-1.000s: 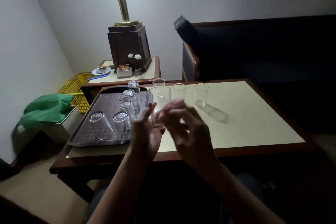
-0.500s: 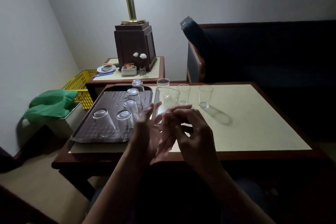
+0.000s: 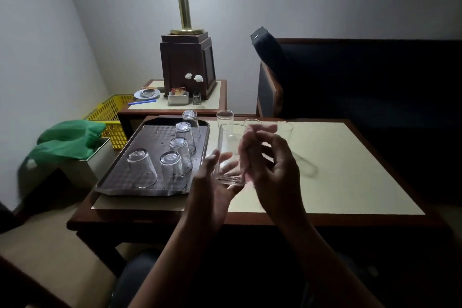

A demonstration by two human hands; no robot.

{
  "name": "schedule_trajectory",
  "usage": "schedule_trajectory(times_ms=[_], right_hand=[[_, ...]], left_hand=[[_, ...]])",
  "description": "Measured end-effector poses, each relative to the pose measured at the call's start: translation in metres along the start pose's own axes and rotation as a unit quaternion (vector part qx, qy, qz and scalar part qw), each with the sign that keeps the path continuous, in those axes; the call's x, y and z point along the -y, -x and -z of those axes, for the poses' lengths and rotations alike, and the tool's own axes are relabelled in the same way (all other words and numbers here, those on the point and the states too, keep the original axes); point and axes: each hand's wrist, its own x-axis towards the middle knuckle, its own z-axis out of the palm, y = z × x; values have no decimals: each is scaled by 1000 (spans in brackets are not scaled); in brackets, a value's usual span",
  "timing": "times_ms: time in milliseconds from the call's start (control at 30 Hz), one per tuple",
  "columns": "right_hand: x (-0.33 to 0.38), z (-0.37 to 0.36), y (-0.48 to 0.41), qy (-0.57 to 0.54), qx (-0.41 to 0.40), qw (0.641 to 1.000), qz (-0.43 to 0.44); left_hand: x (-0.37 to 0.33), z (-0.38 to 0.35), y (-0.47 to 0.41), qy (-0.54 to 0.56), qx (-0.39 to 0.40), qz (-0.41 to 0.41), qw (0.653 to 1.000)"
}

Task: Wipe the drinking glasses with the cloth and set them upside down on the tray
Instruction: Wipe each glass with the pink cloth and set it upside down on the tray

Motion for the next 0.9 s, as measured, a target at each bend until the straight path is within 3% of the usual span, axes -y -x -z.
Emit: schedule_trajectory(times_ms=[133,233,433,600,767,900], right_hand=[[-1,-7,19,14,28,999,7],[-3,-8,31,15,77,997,13],[7,-1,-1,14,5,1000,0],[0,1,27,24,44,999,-2],[-2,11,22,9,75,995,-58],[9,13,-9,-21,66,994,-86]], left_hand=[[-5,-2,-7,-36,19,-8,999],[-6,11,-8,1,56,31,998],[-5,-2,0,-65,-4,-7,998],[-15,2,-2,-122,69,21,990],[-11,3,9,-101,77,62,990],[-13,-6,10,-106,83,49,990]])
